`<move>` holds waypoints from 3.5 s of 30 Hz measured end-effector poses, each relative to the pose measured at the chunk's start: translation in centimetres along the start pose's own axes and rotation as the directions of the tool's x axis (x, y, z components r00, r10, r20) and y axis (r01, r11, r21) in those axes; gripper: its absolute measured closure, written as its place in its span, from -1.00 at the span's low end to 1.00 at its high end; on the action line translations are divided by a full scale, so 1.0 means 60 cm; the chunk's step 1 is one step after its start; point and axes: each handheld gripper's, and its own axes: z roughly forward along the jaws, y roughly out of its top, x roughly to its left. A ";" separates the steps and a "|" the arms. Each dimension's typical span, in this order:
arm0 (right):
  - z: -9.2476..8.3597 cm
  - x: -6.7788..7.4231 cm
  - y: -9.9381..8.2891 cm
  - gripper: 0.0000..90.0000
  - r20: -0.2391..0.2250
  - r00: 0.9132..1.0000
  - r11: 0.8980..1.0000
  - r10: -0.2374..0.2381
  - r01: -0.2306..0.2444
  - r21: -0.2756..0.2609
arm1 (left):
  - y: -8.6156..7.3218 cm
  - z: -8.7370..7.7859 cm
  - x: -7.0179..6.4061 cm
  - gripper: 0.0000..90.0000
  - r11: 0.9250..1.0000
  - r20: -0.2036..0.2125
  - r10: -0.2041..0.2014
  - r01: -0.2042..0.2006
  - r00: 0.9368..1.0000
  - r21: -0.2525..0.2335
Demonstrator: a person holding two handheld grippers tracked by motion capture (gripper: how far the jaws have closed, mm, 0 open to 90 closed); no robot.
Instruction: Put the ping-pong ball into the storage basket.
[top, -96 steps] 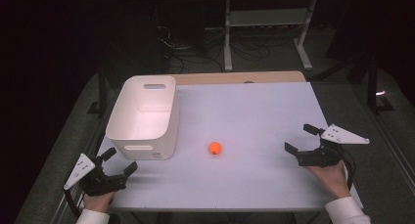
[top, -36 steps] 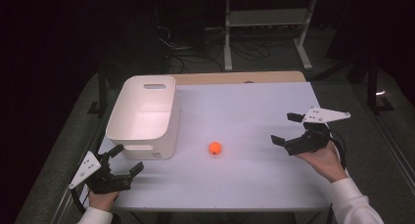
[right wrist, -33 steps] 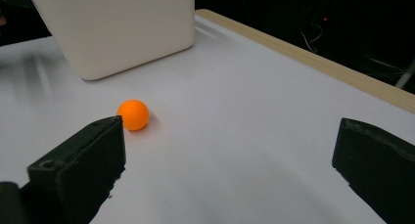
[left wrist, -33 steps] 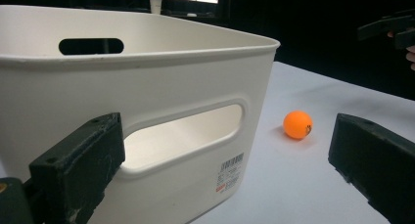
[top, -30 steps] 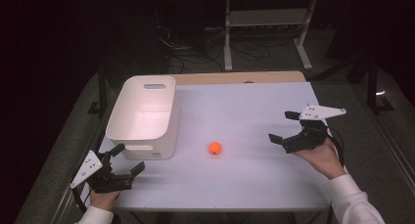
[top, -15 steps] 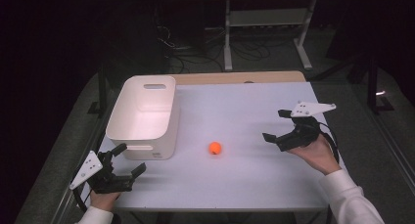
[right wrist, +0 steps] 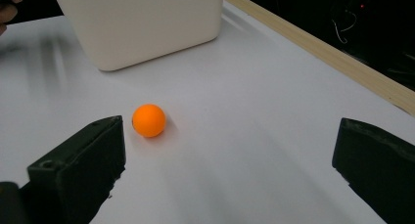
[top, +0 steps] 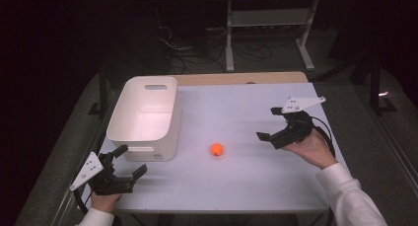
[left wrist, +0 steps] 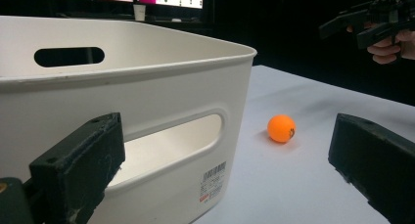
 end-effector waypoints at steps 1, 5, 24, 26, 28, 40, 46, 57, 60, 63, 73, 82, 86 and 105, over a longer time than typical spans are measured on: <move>0.002 0.001 0.003 -1.00 -0.004 1.000 1.000 -0.002 0.002 0.002 | 0.000 0.000 0.000 -1.00 1.000 0.000 0.000 0.000 1.000 0.000; 0.009 0.002 0.012 -1.00 -0.009 1.000 1.000 -0.011 0.011 0.008 | -0.001 0.001 -0.001 -1.00 1.000 -0.003 -0.010 0.010 1.000 -0.003; 0.037 0.007 0.033 -1.00 -0.038 0.999 0.999 -0.027 0.028 0.042 | -0.001 0.003 0.000 -1.00 1.000 -0.001 0.006 -0.006 1.000 0.011; 0.040 0.009 0.036 -1.00 -0.042 0.999 0.998 -0.027 0.029 0.047 | -0.002 0.003 -0.001 -1.00 1.000 -0.006 0.004 -0.004 1.000 0.010; 0.042 0.009 0.037 -1.00 -0.045 0.999 0.998 -0.029 0.032 0.049 | -0.002 0.003 -0.001 -1.00 1.000 -0.007 0.004 -0.004 1.000 0.009; 0.070 0.016 0.053 -1.00 -0.077 0.996 0.994 -0.048 0.055 0.095 | -0.002 0.003 -0.001 -1.00 1.000 -0.004 -0.004 0.004 1.000 0.008; 0.085 0.016 0.063 -1.00 -0.089 0.993 0.990 -0.077 0.087 0.111 | -0.003 0.003 -0.002 -1.00 1.000 -0.002 -0.004 0.004 1.000 0.014; 0.114 0.023 0.063 -1.00 -0.115 0.990 0.984 -0.085 0.102 0.149 | -0.003 0.002 0.001 -1.00 1.000 -0.004 -0.006 0.006 1.000 0.010; 0.119 0.025 0.064 -1.00 -0.125 0.989 0.982 -0.084 0.103 0.158 | -0.003 0.002 0.001 -1.00 1.000 -0.002 -0.005 0.005 1.000 0.015; 0.124 0.026 0.067 -1.00 -0.133 0.987 0.980 -0.089 0.111 0.163 | -0.003 0.003 0.000 -1.00 1.000 0.001 -0.010 0.010 1.000 0.013; 0.144 0.035 0.075 -1.00 -0.160 0.982 0.972 -0.102 0.133 0.192 | -0.004 0.003 0.000 -1.00 1.000 0.003 -0.002 0.002 1.000 0.018; 0.166 0.039 0.070 -1.00 -0.183 0.977 0.965 -0.111 0.150 0.215 | -0.004 0.002 0.000 -1.00 1.000 0.002 -0.007 0.007 1.000 0.016; 0.178 0.043 0.070 -1.00 -0.194 0.974 0.960 -0.116 0.160 0.229 | -0.004 0.001 0.000 -1.00 1.000 -0.001 -0.009 0.009 1.000 0.012; 0.212 0.054 0.065 -1.00 -0.237 0.965 0.949 -0.111 0.174 0.261 | -0.003 0.002 -0.004 -1.00 1.000 0.008 -0.006 0.006 1.000 0.009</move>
